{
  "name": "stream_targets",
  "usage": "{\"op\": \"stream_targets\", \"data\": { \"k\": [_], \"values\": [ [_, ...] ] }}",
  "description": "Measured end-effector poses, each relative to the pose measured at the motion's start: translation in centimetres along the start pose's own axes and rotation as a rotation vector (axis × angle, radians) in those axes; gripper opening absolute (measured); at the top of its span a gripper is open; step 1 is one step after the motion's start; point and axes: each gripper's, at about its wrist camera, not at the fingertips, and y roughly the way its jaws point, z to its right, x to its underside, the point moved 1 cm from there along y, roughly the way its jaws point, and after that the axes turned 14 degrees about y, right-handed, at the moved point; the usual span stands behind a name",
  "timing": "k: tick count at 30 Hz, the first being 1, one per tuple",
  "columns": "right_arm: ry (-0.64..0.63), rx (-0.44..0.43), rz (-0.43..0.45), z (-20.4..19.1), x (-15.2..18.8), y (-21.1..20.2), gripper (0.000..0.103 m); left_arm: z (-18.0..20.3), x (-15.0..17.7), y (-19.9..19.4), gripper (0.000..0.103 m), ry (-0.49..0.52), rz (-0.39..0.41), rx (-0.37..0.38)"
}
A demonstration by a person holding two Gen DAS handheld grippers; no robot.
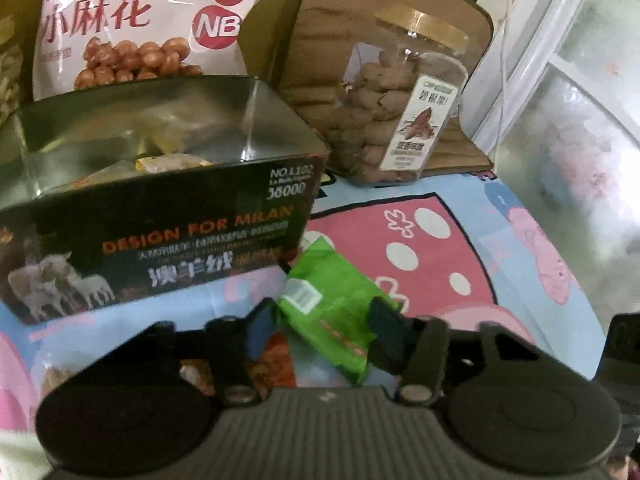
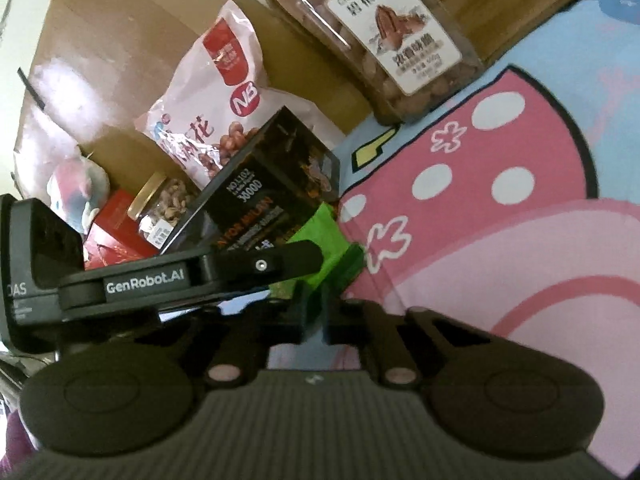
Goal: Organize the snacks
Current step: 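Move the left gripper over the small green packet, then grasp the small green packet with the left gripper and lift it, then lower the green packet into the tin and open the left gripper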
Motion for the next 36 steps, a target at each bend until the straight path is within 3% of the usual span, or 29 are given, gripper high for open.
{"op": "stream_targets", "data": {
  "k": [1,2,3,4,9,12,16,19,20,22,24,28,32,36],
  "values": [
    [-0.009,-0.01,0.01,-0.3,0.3,-0.4,0.003,0.1,0.1,-0.4,0.027,-0.007,0.008,0.028],
    [-0.023,-0.016,0.024,-0.7,0.7,-0.8,0.003,0.2,0.2,-1.2,0.021,-0.024,0.027,0.081],
    [-0.042,-0.017,0.03,-1.2,1.0,-1.2,0.003,0.3,0.1,-1.9,0.022,-0.03,0.04,0.109],
    [-0.062,-0.016,0.037,-1.7,1.3,-1.6,0.003,0.5,0.1,-2.4,0.023,-0.033,0.046,0.123],
    [-0.116,-0.031,-0.007,-2.7,1.9,-2.9,0.004,0.0,0.1,-3.5,0.028,-0.011,0.044,0.055],
    [-0.136,0.005,0.08,-2.0,1.2,-5.2,0.007,-1.0,-0.3,-2.6,0.043,-0.054,0.025,0.062],
    [-0.128,0.12,0.174,-0.4,0.0,-6.1,0.036,-0.3,-1.3,-0.6,0.05,-0.023,0.003,0.084],
    [-0.087,0.153,0.165,0.8,-0.6,-5.6,0.038,0.8,-1.7,1.2,0.058,-0.026,-0.038,0.14],
    [-0.072,0.145,0.145,1.0,-0.6,-5.1,0.039,1.1,-1.5,2.0,0.055,-0.031,-0.059,0.161],
    [-0.094,0.139,0.096,1.0,-0.1,-3.8,0.038,2.1,-0.8,2.4,0.055,-0.014,-0.04,0.162],
    [-0.173,0.15,0.105,0.2,0.7,-3.2,0.036,3.2,-0.5,2.1,0.054,0.038,-0.023,0.11],
    [-0.205,0.154,0.129,0.0,1.0,-3.4,0.031,2.8,-0.5,0.2,0.04,0.004,0.016,0.123],
    [-0.214,0.09,0.182,-2.2,1.1,-4.8,0.03,2.6,-1.3,-4.3,0.04,0.027,0.132,0.092],
    [-0.347,0.031,0.231,-7.4,0.3,-4.3,0.03,0.1,-3.5,-8.4,0.04,0.004,0.257,0.028]
  ]
}}
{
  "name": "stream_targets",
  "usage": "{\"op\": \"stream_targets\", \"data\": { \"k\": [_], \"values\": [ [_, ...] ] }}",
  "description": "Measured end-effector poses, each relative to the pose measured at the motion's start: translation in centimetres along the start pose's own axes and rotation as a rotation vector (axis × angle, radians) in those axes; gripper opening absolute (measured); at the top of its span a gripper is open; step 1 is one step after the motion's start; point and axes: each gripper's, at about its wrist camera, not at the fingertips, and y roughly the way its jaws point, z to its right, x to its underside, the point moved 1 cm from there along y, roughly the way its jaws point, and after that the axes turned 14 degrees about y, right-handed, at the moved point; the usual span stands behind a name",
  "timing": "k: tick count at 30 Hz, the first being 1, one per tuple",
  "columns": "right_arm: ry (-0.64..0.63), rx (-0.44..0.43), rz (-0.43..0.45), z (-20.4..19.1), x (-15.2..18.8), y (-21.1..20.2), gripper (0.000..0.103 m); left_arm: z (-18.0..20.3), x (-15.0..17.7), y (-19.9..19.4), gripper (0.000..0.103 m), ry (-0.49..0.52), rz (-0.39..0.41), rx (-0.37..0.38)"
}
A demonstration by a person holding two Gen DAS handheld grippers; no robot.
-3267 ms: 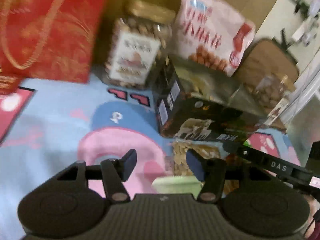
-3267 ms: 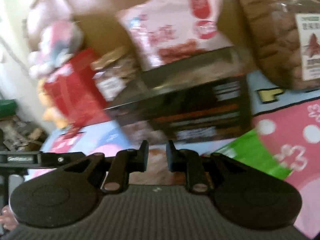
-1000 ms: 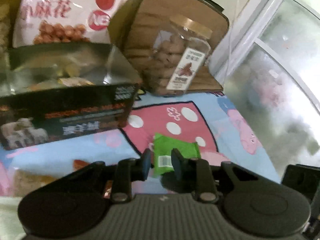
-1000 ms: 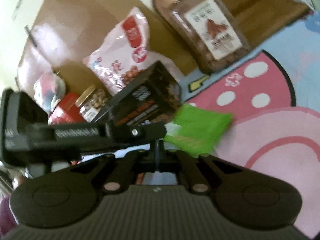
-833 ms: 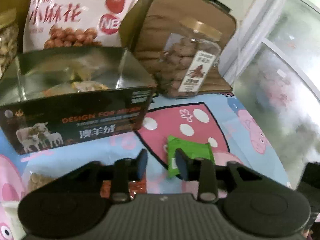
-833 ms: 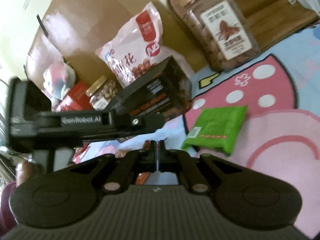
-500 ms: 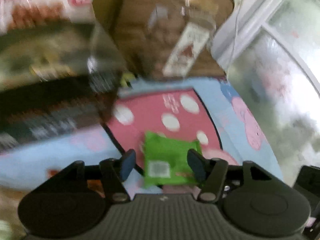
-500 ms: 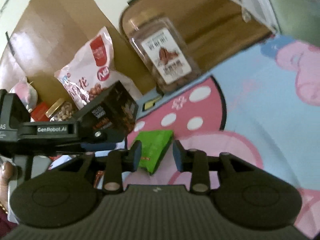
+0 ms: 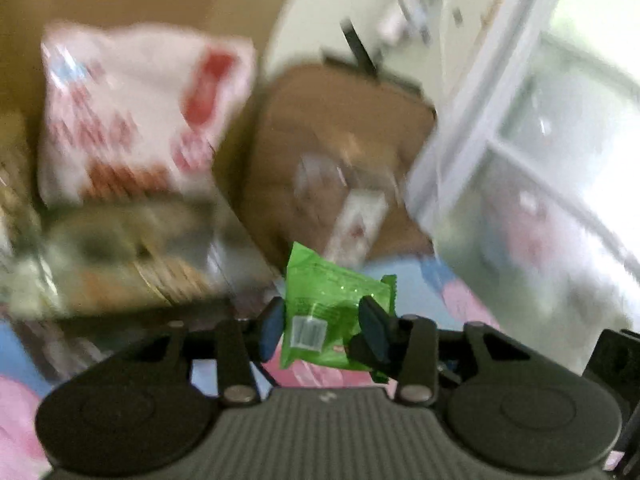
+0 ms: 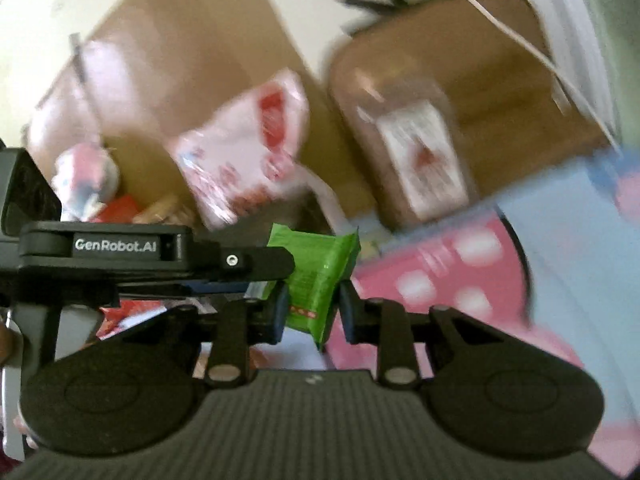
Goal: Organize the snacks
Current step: 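Lower the green packet into the tin and open the left gripper, then grasp the pale green leaf-print bag with the left gripper, drop into tin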
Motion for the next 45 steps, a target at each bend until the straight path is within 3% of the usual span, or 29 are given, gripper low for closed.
{"op": "stream_targets", "data": {
  "k": [4,8,10,13,16,21,25,27,31,34,36,39,45],
  "values": [
    [-0.106,-0.051,0.02,-3.3,-2.1,4.3,0.03,-4.0,-1.7,0.0,0.041,-0.051,0.04,-0.086],
    [-0.187,0.004,-0.024,-4.2,-2.1,10.2,0.034,-7.0,-1.6,3.1,0.042,-0.071,-0.015,-0.176],
    [-0.179,0.047,-0.024,-3.7,-1.6,11.0,0.036,-7.4,-1.3,3.7,0.042,-0.047,-0.055,-0.198],
    [-0.082,0.026,0.023,-2.3,-1.3,9.1,0.044,-7.8,-0.3,1.9,0.044,-0.054,-0.022,-0.173],
    [-0.013,0.021,0.028,-1.4,-1.0,6.4,0.044,-8.7,1.4,-1.4,0.044,-0.07,0.011,-0.149],
    [0.099,-0.057,-0.139,0.4,2.7,2.4,0.043,-10.8,6.6,-7.5,0.044,-0.101,-0.017,-0.201],
    [0.139,-0.135,-0.31,-0.7,5.5,2.2,0.039,-12.8,10.5,-10.3,0.044,-0.243,-0.065,-0.145],
    [0.155,-0.176,-0.38,-2.0,6.6,2.9,0.04,-12.6,11.9,-10.9,0.046,-0.265,-0.071,-0.141],
    [0.064,-0.201,-0.451,-5.7,8.9,4.1,0.041,-11.6,13.7,-10.5,0.052,-0.262,-0.121,-0.126],
    [-0.014,-0.181,-0.479,-7.9,10.0,5.2,0.041,-10.7,14.1,-9.8,0.052,-0.245,-0.148,-0.093],
    [-0.044,-0.14,-0.491,-8.3,10.7,5.8,0.041,-10.4,14.5,-9.7,0.053,-0.233,-0.15,-0.122],
    [-0.024,-0.148,-0.536,-8.7,11.5,7.0,0.04,-10.4,15.4,-9.1,0.047,-0.286,-0.137,-0.037],
    [-0.1,-0.162,-0.463,-10.0,11.1,6.0,0.035,-8.4,13.6,-10.4,0.042,-0.205,-0.075,-0.08]
  ]
}}
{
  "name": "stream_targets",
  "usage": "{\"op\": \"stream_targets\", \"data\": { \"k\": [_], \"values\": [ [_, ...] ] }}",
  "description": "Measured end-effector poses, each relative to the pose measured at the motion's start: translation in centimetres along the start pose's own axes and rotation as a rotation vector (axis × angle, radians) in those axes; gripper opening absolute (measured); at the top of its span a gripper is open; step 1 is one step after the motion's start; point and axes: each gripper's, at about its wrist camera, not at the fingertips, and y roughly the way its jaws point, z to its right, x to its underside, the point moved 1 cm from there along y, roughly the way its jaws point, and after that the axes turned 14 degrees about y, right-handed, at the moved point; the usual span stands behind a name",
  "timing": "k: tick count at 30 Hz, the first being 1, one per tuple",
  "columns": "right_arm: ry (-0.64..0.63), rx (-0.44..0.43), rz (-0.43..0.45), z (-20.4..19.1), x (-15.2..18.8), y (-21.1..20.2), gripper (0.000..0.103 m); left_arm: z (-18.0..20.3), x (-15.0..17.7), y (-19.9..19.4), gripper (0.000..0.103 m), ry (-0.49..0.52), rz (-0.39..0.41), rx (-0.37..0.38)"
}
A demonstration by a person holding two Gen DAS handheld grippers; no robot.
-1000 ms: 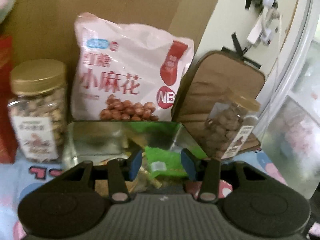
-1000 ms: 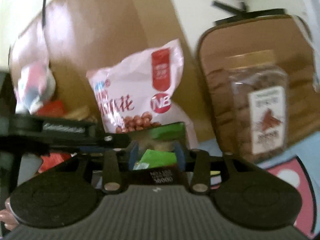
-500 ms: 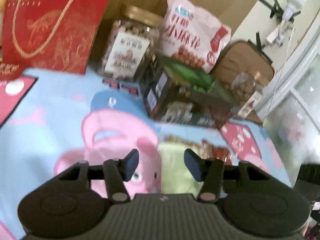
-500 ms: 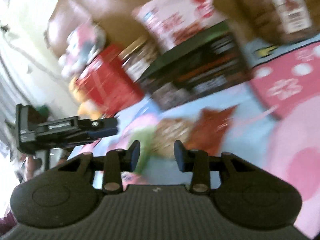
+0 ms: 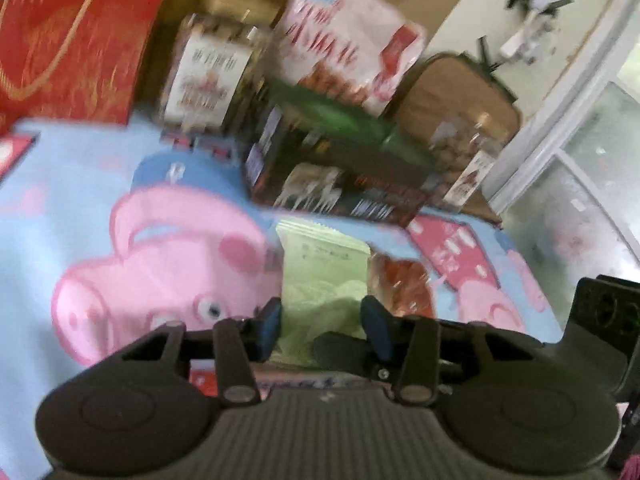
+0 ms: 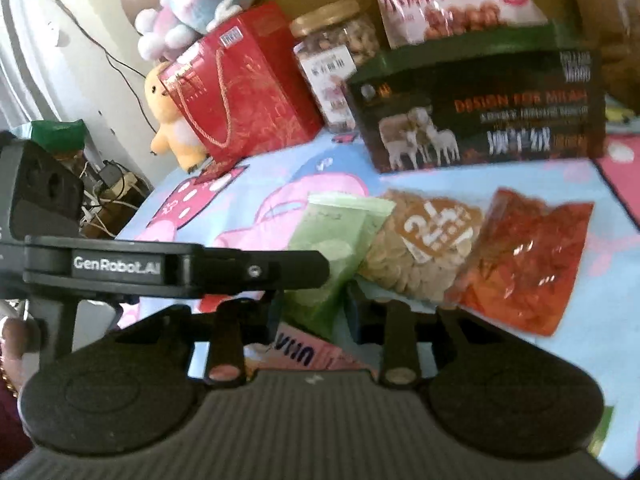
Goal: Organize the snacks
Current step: 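Grasp the pale green leaf-print bag with the left gripper, drop into tin, then move the left gripper to the red jerky bag and grasp it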
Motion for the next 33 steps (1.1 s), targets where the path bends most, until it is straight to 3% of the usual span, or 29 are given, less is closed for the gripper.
{"op": "stream_targets", "data": {
  "k": [7,12,17,20,23,28,29,33],
  "values": [
    [-0.101,-0.02,0.132,-1.5,-2.7,-1.7,0.034,0.5,-4.3,-0.7,0.042,0.017,0.076,0.005],
    [-0.174,0.001,0.194,-1.9,-8.7,-0.6,0.034,0.3,-10.7,1.4,0.044,0.05,0.143,-0.037],
    [-0.166,0.045,0.204,0.3,-13.8,2.6,0.036,-1.2,-14.1,6.6,0.045,0.049,0.092,-0.078],
    [-0.157,0.092,0.164,1.4,-14.2,4.7,0.039,-2.2,-14.0,9.2,0.046,0.024,0.03,-0.137],
    [-0.163,0.128,0.164,2.0,-13.4,5.0,0.04,-2.7,-13.3,8.9,0.048,0.018,0.036,-0.155],
    [-0.143,0.092,0.253,2.9,-11.8,0.9,0.041,-2.1,-12.0,4.1,0.049,0.065,0.102,-0.121],
    [-0.121,0.069,0.251,3.4,-11.4,-0.1,0.041,-2.1,-11.5,3.3,0.054,0.069,0.104,-0.109],
    [0.026,0.031,0.197,6.8,-8.6,-3.8,0.041,-2.6,-7.9,2.8,0.056,0.07,0.008,-0.084]
  ]
}}
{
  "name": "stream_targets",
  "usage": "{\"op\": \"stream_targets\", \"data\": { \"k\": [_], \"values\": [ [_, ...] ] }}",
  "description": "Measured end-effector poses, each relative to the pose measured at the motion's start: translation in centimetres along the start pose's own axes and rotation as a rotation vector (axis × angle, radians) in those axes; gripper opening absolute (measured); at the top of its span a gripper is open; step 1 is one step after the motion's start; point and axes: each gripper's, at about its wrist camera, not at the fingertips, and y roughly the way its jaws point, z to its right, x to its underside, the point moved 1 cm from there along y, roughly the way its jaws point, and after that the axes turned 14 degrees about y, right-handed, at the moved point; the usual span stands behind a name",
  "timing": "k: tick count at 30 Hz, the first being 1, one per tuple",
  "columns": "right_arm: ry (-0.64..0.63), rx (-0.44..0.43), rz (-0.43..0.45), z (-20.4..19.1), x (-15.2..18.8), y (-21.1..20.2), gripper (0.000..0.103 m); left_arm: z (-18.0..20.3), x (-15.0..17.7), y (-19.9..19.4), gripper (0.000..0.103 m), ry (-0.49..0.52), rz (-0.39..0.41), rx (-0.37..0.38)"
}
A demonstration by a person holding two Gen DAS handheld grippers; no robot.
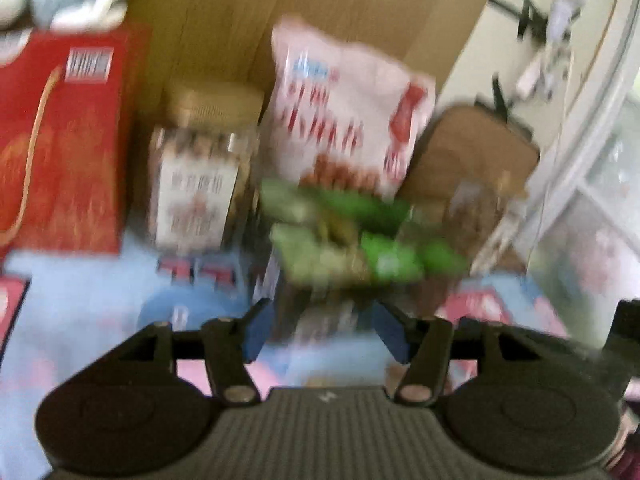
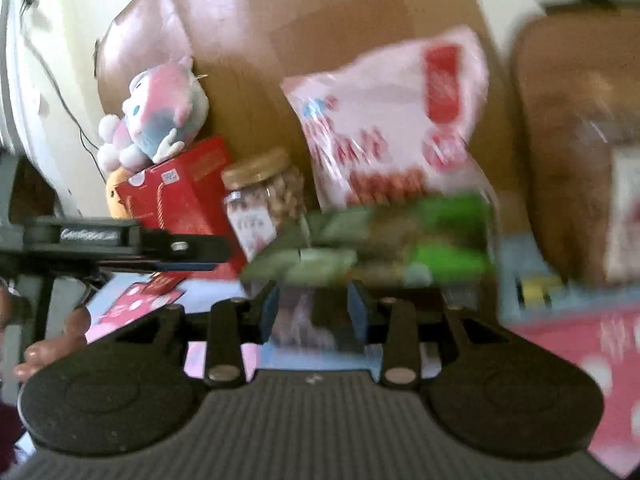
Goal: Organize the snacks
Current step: 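Move the left gripper to the red jerky bag and grasp it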
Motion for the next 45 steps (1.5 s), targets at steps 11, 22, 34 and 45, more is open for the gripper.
{"op": "stream_targets", "data": {
  "k": [11,22,34,45],
  "values": [
    [0.368,0.042,-0.084,6.2,4.9,-3.0,0.04,0.6,3.8,1.8,0.056,-0.079,-0.098,0.101],
    [0.335,0.024,-0.016,5.4,4.8,-2.4,0.002,2.7,3.5,2.7,0.056,-0.051,-0.145,0.071],
    [0.391,-0.101,0.031,4.8,3.5,-6.3,0.002,7.6,2.3,4.7,0.066,-0.09,-0.178,0.296],
    [0.333,-0.205,-0.091,1.0,5.5,-2.0,0.008,2.0,5.5,2.0,0.074,-0.278,-0.164,0.222]
  ]
}}
